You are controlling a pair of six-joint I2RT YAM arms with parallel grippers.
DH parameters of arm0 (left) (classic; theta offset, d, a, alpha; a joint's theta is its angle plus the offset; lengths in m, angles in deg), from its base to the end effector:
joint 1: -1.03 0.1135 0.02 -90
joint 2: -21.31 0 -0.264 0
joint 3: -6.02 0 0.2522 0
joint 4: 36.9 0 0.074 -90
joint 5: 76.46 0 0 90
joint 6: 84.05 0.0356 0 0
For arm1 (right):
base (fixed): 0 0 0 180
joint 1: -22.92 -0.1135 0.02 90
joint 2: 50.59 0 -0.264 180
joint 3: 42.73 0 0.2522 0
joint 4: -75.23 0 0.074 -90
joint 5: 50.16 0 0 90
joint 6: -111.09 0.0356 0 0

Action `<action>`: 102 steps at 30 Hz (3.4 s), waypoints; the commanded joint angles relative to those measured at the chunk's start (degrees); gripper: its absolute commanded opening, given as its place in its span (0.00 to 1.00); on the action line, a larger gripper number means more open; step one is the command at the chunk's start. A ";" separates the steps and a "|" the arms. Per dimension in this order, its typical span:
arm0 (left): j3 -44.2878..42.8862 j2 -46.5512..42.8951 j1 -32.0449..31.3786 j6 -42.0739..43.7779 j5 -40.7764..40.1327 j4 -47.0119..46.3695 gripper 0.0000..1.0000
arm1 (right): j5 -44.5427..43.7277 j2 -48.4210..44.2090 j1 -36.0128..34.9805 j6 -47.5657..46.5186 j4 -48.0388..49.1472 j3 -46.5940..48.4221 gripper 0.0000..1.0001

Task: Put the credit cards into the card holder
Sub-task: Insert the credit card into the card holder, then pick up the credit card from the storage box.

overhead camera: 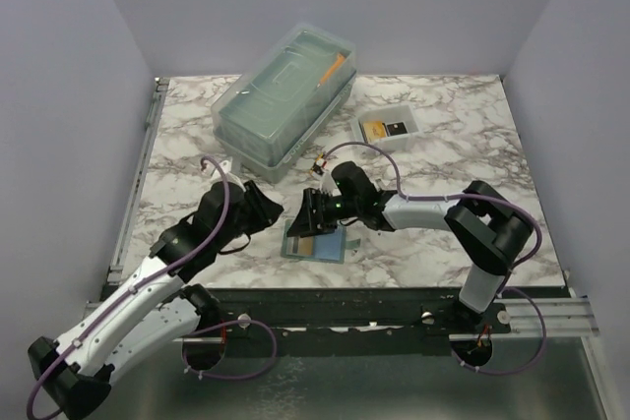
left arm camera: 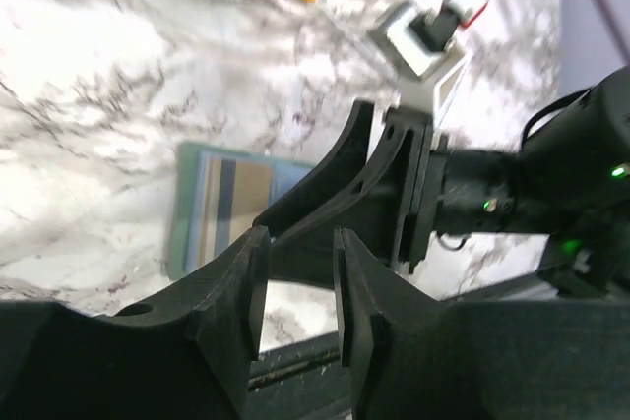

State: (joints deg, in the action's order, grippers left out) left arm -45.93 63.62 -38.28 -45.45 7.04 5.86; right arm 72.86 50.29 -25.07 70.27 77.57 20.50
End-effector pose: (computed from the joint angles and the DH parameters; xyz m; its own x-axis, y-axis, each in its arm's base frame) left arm 0.1302 -0.1014 0.2737 -0.6983 -0.4318 -0.5709 0.0165 0.7876 -0.6160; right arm 0.2227 0.2762 0.1587 -0.9496 -0.1061 -0.2951 -0.3091 0.4758 0.8234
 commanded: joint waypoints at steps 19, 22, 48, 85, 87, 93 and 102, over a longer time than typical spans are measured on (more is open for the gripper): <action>-4.68 4.17 0.46 7.40 -6.20 2.00 0.63 | -18.51 -7.87 -0.53 -7.17 -20.19 -6.86 0.59; -4.54 5.19 0.48 8.76 -4.48 0.27 0.63 | -22.90 -7.38 2.06 -8.90 -22.48 -5.62 0.61; -12.87 14.17 0.54 29.09 5.01 -3.62 0.67 | -22.43 10.32 31.81 -33.48 -49.63 50.37 0.94; -10.41 17.20 5.74 28.26 12.92 -6.18 0.68 | -18.52 28.88 31.12 -36.84 -51.09 61.77 0.43; -10.41 17.15 5.82 28.29 13.00 -6.23 0.68 | -18.24 29.17 30.98 -36.81 -51.17 62.16 0.43; -10.32 17.16 6.00 28.27 13.27 -6.23 0.68 | -17.51 30.56 30.48 -36.63 -51.50 63.45 0.40; -10.25 17.46 6.26 28.11 13.95 -6.32 0.68 | -16.79 31.29 30.43 -36.19 -51.41 64.25 0.32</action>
State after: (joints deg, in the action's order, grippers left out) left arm -56.99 80.73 -32.40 -17.17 19.32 0.44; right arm 54.58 80.17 5.73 34.43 25.83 82.62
